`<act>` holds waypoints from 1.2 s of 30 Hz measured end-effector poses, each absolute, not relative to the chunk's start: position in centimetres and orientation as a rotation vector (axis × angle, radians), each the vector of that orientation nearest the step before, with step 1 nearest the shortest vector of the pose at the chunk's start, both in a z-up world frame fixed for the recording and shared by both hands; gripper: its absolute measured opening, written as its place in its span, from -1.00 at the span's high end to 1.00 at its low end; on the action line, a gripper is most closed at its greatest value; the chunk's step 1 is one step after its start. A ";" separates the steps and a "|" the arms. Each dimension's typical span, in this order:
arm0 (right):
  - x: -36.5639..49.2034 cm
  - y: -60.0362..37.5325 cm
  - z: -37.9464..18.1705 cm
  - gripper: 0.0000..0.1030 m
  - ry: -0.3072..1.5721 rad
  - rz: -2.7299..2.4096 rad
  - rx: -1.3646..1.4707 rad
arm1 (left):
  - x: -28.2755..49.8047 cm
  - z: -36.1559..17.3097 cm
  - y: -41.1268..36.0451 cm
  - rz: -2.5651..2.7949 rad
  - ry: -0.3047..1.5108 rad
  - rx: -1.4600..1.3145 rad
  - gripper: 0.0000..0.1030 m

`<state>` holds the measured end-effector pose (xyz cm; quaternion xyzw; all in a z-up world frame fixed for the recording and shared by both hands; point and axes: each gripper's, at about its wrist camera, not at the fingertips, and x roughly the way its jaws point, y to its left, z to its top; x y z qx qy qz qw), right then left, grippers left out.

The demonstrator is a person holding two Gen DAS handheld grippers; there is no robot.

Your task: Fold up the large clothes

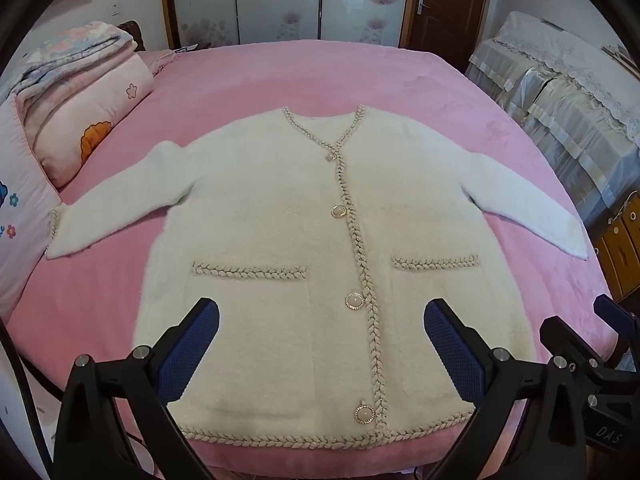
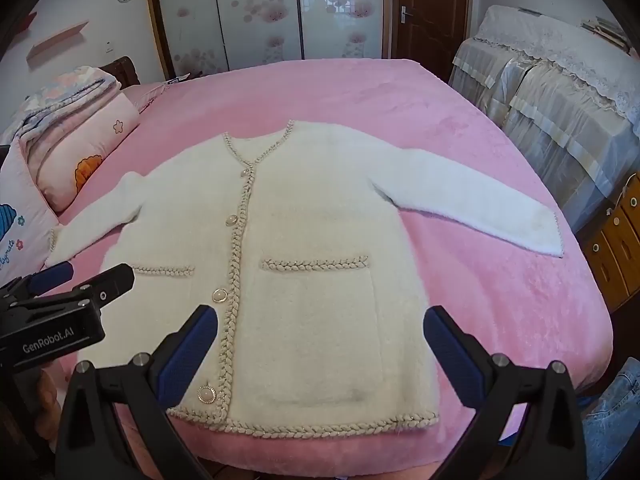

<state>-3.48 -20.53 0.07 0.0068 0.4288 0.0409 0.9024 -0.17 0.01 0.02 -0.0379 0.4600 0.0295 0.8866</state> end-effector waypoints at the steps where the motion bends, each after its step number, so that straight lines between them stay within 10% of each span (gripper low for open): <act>1: -3.5 -20.6 0.1 -1.00 0.890 0.088 0.016 | -0.2 0.0 0.0 0.069 0.956 -0.074 -0.97; 36: -7.8 -17.3 5.3 -1.00 0.764 0.027 -0.090 | -5.6 3.4 2.1 -0.046 0.890 -0.125 -0.96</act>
